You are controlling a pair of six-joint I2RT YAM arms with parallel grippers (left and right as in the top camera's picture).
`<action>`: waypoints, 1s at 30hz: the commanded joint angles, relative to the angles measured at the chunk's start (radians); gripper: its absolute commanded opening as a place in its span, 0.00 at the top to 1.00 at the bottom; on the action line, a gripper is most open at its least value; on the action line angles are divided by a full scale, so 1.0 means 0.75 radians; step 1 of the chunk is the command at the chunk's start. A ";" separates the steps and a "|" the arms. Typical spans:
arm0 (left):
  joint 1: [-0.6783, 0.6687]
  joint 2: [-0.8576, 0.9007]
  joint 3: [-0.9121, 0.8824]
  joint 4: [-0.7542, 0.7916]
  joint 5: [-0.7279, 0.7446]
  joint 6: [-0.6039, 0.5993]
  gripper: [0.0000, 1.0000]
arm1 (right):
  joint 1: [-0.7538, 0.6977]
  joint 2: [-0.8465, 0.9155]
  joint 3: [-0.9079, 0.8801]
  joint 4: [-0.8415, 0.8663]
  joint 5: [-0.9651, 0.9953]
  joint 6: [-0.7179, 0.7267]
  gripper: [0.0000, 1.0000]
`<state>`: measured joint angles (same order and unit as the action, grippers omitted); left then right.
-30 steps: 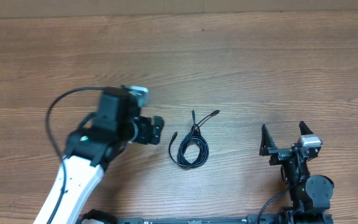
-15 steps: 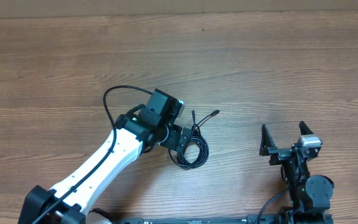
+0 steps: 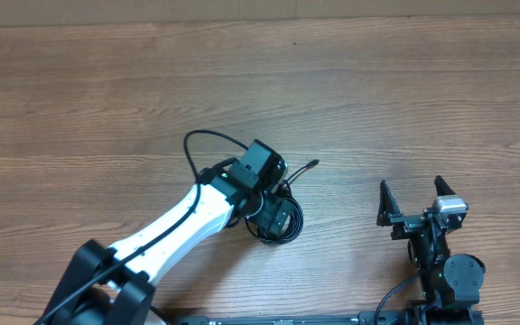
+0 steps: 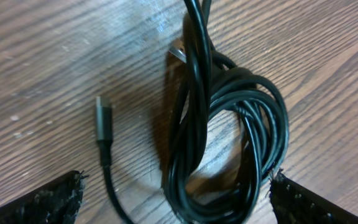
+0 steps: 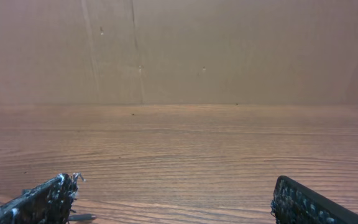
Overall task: Untangle cables
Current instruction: 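Move the left gripper forward over the coiled black cable, then lower the left gripper and close it on the black cable coil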
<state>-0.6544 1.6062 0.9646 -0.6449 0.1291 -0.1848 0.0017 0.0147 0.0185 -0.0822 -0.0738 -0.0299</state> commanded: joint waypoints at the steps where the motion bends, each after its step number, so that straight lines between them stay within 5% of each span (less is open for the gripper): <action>1: -0.004 0.060 0.027 0.009 -0.014 -0.014 0.04 | 0.006 -0.011 -0.014 0.007 0.007 -0.006 0.00; 25: -0.004 0.146 0.026 0.129 -0.012 -0.015 0.21 | 0.006 -0.011 -0.014 0.007 0.007 -0.006 0.00; 30: -0.005 0.182 0.026 0.166 -0.013 -0.015 0.36 | 0.006 -0.011 -0.014 0.007 0.007 -0.006 0.00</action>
<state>-0.6548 1.7145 0.9649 -0.5293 0.1276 -0.1886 0.0017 0.0147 0.0185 -0.0822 -0.0734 -0.0296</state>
